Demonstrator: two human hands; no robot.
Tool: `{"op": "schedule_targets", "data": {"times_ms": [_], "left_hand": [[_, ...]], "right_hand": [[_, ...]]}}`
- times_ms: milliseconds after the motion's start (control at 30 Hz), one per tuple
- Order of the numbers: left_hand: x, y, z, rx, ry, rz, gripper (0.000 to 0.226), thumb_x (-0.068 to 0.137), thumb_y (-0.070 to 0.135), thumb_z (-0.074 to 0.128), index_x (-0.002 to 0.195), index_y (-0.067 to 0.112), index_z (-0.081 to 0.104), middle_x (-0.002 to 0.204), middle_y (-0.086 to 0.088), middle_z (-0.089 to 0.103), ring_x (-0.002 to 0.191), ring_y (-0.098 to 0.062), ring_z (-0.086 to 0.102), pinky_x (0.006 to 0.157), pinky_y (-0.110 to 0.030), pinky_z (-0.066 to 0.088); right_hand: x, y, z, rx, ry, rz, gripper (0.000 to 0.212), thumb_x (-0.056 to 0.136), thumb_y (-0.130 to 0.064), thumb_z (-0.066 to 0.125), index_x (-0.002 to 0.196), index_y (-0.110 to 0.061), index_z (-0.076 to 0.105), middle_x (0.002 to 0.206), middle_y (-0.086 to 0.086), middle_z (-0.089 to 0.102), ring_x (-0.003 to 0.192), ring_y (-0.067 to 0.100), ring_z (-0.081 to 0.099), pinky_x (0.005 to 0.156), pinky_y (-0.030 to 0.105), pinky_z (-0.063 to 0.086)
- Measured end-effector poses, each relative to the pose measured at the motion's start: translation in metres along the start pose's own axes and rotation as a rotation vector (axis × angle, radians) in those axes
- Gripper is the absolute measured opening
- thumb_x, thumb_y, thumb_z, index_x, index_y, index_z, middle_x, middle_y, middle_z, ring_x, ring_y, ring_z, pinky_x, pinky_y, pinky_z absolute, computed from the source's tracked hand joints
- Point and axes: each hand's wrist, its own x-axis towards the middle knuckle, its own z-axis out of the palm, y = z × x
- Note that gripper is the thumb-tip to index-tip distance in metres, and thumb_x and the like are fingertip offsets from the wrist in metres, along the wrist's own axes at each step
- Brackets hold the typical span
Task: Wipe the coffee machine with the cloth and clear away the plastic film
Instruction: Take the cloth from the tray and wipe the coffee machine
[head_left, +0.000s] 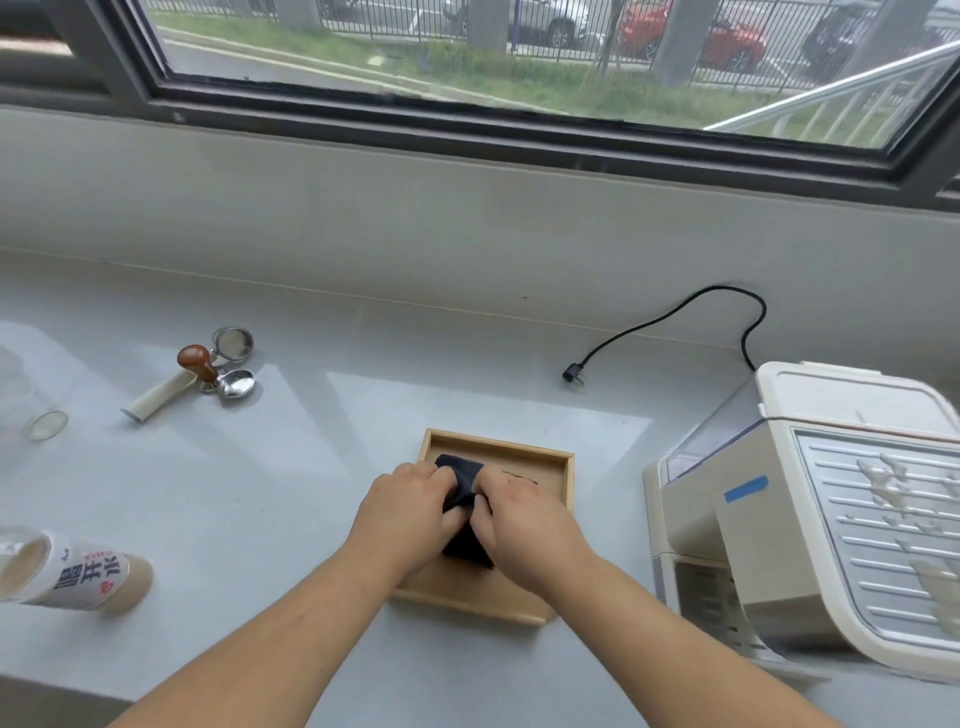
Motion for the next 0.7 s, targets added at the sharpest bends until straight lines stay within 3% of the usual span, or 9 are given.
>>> {"op": "schedule_targets", "data": {"times_ms": [133, 267, 400, 567, 700], "left_hand": [[0.010, 0.007, -0.027, -0.062, 0.071, -0.067, 0.012, 0.090, 0.041, 0.050, 0.095, 0.031, 0.052, 0.095, 0.010, 0.059, 0.086, -0.021, 0.056, 0.070, -0.035, 0.044], [0.017, 0.021, -0.059, -0.092, 0.061, -0.080, 0.004, 0.084, 0.032, 0.048, 0.088, 0.034, 0.049, 0.083, 0.012, 0.057, 0.076, -0.019, 0.057, 0.059, -0.033, 0.037], [0.024, 0.031, -0.090, -0.063, 0.023, -0.136, 0.012, 0.083, 0.019, 0.043, 0.086, 0.029, 0.048, 0.074, 0.009, 0.056, 0.073, -0.022, 0.057, 0.050, -0.032, 0.033], [0.036, 0.051, -0.146, -0.212, 0.145, -0.214, 0.023, 0.082, 0.021, 0.045, 0.093, 0.036, 0.059, 0.075, 0.013, 0.064, 0.074, -0.017, 0.059, 0.052, -0.029, 0.039], [0.045, 0.079, -0.198, -0.260, 0.235, -0.150, 0.030, 0.077, 0.016, 0.049, 0.092, 0.041, 0.057, 0.083, 0.012, 0.067, 0.082, -0.023, 0.062, 0.064, -0.034, 0.051]], "right_hand": [[-0.002, -0.015, -0.048, 0.168, 0.103, 0.030, 0.008, 0.098, -0.032, 0.041, 0.094, -0.025, 0.044, 0.070, -0.006, 0.057, 0.067, 0.022, 0.054, 0.055, 0.041, 0.039], [-0.005, -0.017, -0.095, 0.250, 0.204, 0.040, 0.006, 0.098, -0.030, 0.044, 0.095, -0.028, 0.048, 0.066, -0.009, 0.055, 0.063, 0.012, 0.052, 0.054, 0.032, 0.034], [-0.011, -0.012, -0.142, 0.283, 0.285, 0.070, 0.009, 0.101, -0.034, 0.043, 0.093, -0.034, 0.048, 0.062, -0.007, 0.055, 0.055, 0.010, 0.050, 0.051, 0.031, 0.035], [-0.021, 0.007, -0.196, 0.219, 0.308, 0.134, 0.021, 0.103, -0.023, 0.045, 0.118, -0.032, 0.057, 0.079, -0.016, 0.062, 0.074, 0.013, 0.056, 0.068, 0.034, 0.042], [-0.032, 0.022, -0.235, 0.056, 0.244, 0.179, 0.034, 0.101, -0.022, 0.045, 0.130, -0.032, 0.058, 0.096, -0.008, 0.069, 0.078, 0.013, 0.061, 0.066, 0.034, 0.045]]}}
